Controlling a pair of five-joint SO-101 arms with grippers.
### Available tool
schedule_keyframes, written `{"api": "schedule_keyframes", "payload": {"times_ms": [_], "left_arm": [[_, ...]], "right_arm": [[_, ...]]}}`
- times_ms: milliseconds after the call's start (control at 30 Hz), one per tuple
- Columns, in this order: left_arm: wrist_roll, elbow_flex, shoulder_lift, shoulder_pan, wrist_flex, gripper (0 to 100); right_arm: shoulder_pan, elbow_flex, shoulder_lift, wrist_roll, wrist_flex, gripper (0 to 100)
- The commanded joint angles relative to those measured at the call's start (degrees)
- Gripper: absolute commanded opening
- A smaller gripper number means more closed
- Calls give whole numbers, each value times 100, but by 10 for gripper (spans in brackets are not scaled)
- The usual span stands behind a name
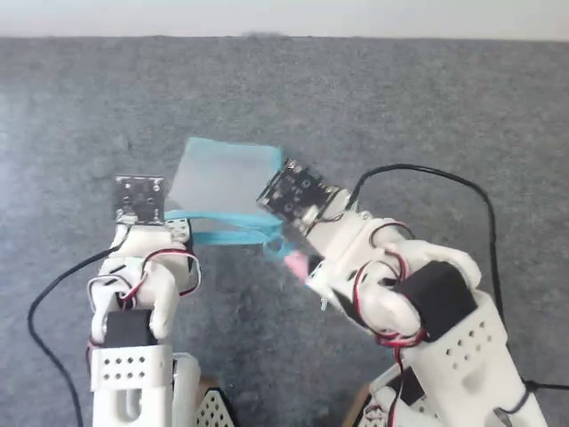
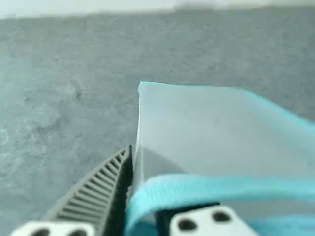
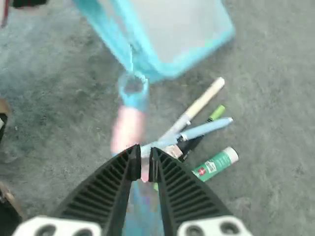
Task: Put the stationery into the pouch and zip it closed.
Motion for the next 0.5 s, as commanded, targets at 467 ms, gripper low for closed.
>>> {"api": "schedule_keyframes", "payload": {"times_ms": [467], "left_arm": [[369,-4,-79,-114,-18,11]], "right_arm": [[259,598,743,-413,-1024,7]]}}
